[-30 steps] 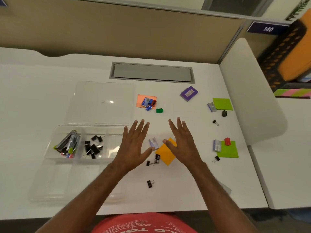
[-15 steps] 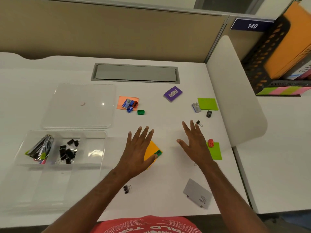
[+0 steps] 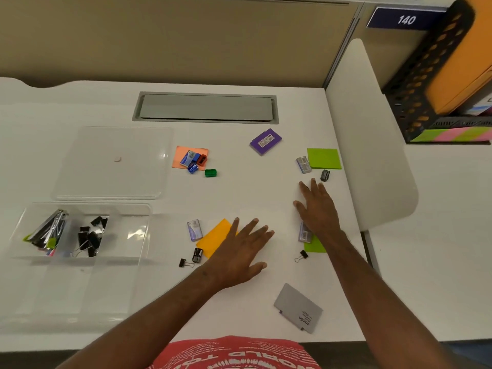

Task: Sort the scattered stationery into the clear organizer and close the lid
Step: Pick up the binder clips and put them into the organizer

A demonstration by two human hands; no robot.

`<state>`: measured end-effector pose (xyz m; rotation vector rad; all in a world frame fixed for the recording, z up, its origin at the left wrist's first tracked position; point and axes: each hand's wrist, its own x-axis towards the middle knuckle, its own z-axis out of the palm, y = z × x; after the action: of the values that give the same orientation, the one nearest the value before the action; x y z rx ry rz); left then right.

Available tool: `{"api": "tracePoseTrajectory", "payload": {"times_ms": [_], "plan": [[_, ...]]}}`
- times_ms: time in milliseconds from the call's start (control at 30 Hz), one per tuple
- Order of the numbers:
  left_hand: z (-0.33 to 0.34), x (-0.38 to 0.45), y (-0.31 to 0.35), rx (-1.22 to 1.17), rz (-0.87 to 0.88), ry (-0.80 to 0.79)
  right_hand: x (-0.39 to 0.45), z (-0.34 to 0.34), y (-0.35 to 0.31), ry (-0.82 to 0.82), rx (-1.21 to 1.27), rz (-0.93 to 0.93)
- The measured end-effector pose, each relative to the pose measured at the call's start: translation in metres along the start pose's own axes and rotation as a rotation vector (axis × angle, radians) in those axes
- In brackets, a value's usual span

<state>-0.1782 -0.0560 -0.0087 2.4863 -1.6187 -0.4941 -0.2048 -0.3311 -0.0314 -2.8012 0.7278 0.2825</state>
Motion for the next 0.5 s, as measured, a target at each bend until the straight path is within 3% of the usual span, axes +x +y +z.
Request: {"api": "tracePoseTrajectory", "payload": {"times_ms": [100,267,500], "plan": [[0.005,0.019,0.016,-0.014,0.116,-0.066,0.001,0.003,0.005,-0.017,-0.01,-0.027],[0.016,0.049,0.048,0.048,0.292,-0.037,0.002,0.004,0.014,0.048,0.063,-0.06],[0.017,0.078,0.06,0.169,0.303,0.07,0.004,0.002,0.006,0.27,0.096,-0.006]]}}
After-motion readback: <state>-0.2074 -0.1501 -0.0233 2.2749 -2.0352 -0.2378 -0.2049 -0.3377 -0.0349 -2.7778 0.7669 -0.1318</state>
